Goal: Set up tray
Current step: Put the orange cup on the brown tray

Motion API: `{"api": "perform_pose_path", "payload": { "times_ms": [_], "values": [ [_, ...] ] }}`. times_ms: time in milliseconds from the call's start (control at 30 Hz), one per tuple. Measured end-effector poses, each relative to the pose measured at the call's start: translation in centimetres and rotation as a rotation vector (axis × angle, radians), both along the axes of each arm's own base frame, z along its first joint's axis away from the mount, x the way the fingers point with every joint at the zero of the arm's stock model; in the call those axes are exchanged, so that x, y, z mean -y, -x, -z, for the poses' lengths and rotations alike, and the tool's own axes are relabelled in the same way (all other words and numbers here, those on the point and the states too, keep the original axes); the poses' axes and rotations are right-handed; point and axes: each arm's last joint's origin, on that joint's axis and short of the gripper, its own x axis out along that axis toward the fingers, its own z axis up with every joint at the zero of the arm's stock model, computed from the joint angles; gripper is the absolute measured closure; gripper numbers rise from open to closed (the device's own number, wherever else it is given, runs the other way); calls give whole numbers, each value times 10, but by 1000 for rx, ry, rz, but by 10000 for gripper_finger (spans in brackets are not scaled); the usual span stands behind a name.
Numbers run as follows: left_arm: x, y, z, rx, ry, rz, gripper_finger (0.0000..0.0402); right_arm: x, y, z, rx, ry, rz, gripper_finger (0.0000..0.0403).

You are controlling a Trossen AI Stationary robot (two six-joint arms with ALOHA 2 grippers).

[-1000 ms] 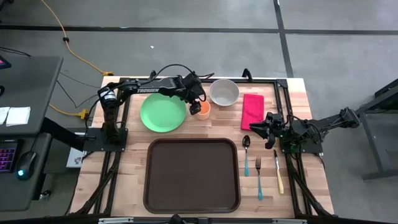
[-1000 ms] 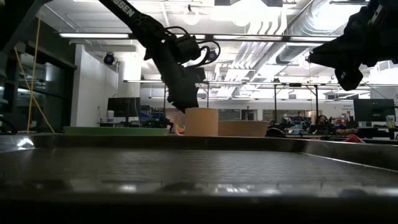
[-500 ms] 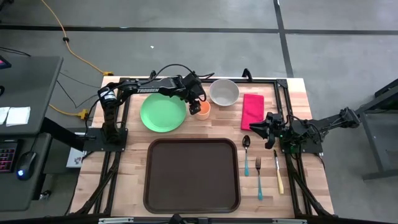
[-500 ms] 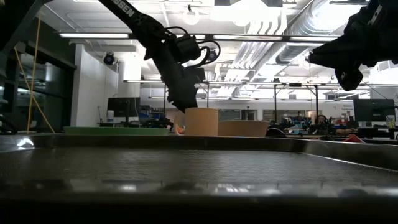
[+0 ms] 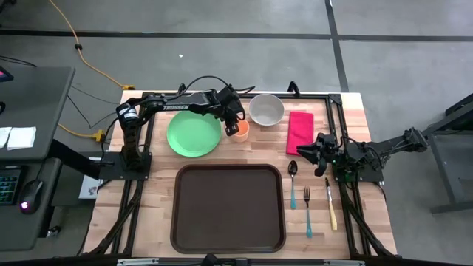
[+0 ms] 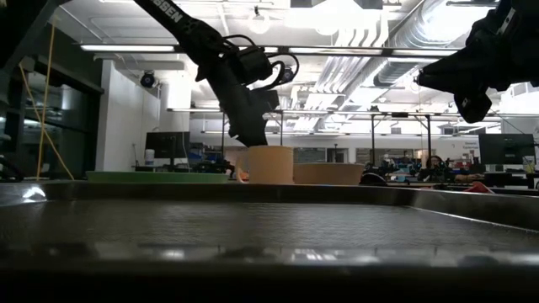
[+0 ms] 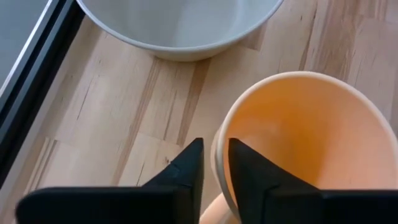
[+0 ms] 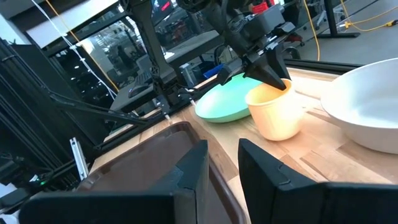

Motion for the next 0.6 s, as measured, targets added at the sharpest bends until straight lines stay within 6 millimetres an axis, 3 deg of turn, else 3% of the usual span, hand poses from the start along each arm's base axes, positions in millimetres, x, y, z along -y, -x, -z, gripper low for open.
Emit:
{"api": "perform_pose_path", "payload": {
  "times_ms": [400,600],
  "values": [
    [0,-2,-2,40,17,24,364,0,0,0,-1,2,0,336],
    [0,-3,-2,50,20,29,363,0,0,0,-1,3,0,336]
  ]
}}
